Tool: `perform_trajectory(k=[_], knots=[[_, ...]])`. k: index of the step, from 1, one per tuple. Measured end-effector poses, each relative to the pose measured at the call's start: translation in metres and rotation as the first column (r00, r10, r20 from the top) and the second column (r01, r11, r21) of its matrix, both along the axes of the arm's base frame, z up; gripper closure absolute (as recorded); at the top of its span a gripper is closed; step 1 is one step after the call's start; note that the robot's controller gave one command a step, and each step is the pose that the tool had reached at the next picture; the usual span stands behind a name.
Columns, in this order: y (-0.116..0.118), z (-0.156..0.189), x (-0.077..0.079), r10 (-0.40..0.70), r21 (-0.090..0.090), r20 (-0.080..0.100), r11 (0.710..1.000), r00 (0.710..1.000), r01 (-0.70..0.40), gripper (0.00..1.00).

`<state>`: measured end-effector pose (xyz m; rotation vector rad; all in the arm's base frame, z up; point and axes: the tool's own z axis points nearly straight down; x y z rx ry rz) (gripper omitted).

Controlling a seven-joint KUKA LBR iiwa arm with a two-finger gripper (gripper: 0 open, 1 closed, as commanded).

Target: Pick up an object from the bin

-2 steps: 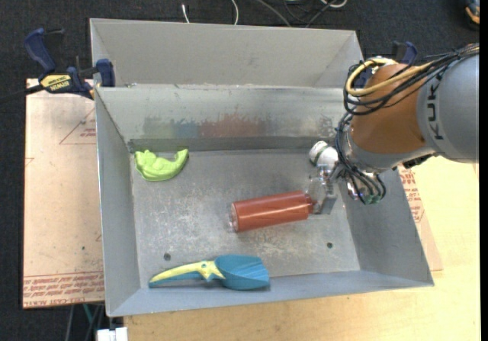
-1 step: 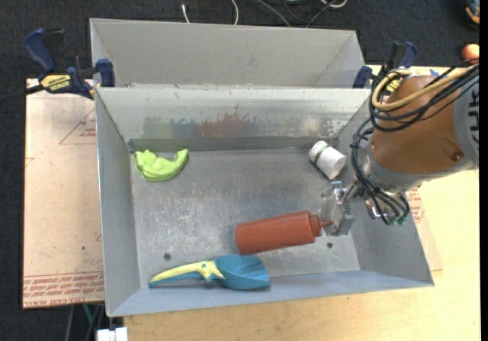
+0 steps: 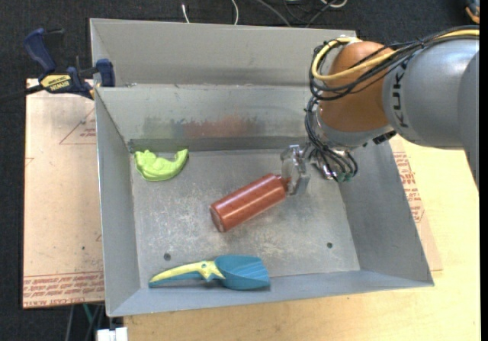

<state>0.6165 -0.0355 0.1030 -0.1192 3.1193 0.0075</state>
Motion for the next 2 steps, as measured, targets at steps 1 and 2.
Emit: perform_trajectory(k=[1, 2], knots=[[-0.025, -0.007, -0.073, 0.028, -0.004, -0.004, 1.0, 1.0, -0.028, 1.0], [0.043, -0.025, -0.005, 0.016, 0.0, 0.004, 1.0, 1.0, -0.016, 1.0]])
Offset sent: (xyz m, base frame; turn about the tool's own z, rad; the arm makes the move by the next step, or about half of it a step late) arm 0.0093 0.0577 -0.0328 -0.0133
